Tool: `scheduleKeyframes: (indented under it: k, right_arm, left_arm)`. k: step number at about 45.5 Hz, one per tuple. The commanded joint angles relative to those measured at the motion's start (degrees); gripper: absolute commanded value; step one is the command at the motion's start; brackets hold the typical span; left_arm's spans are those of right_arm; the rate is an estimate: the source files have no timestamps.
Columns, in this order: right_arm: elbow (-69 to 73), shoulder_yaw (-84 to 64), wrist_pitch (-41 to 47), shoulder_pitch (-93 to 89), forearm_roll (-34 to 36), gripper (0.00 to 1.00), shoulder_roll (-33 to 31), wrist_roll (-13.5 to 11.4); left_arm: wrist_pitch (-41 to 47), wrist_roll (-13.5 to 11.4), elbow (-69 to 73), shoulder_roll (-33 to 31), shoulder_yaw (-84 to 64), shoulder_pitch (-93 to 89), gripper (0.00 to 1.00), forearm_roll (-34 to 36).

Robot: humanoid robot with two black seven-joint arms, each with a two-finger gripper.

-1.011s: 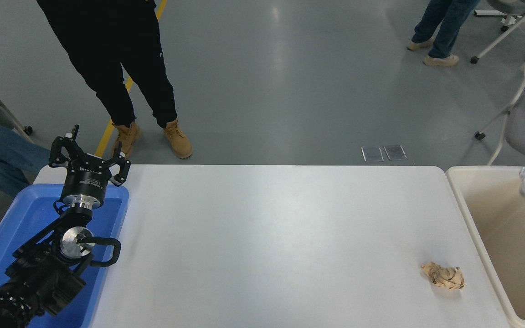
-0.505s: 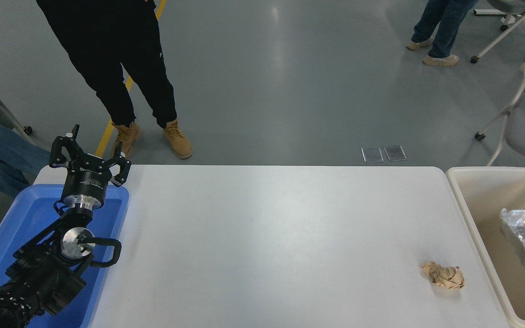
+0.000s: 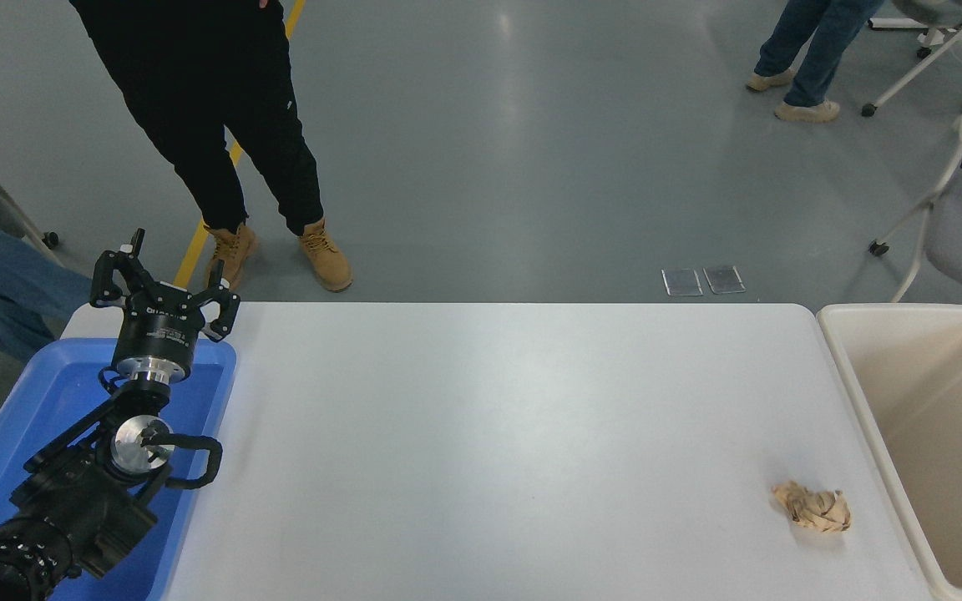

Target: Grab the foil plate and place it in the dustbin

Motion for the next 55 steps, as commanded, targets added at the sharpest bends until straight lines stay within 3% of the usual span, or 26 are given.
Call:
scheduleKeyframes:
  k: [1, 8, 21, 35, 47, 55]
  right_arm:
    - [0.74, -6.17, 7.53, 11.96, -3.89, 1.0, 14.18, -0.03]
    - [10.22, -12.76, 10.62, 18.99, -3.89, 1.0, 19.55, -0.12]
    - [34.13, -19.36, 19.84, 36.92, -4.42, 1.0, 19.91, -0.21]
    - [54.88, -21.03, 25.47, 57.22, -6.88, 1.0, 12.18, -0.56]
    - [58.84, -22.09, 35.48, 67.43, -12.85, 1.0, 1.11, -1.88]
    - [59.28, -21.82, 38.48, 67.78, -14.7, 1.0, -1.1, -2.41]
  left_arm:
    - [0.02, 0.0, 0.0, 0.0, 0.01, 0.04, 0.99, -0.02]
    - [0.02, 0.0, 0.0, 0.0, 0.01, 0.04, 0.99, -0.02]
    - [0.11, 0.0, 0.0, 0.0, 0.01, 0.04, 0.99, -0.02]
    - [0.11, 0.0, 0.0, 0.0, 0.01, 0.04, 0.99, -0.02]
    - [0.11, 0.0, 0.09, -0.08, 0.01, 0.04, 0.99, -0.02]
    - [0.11, 0.0, 0.0, 0.0, 0.01, 0.04, 0.99, -0.02]
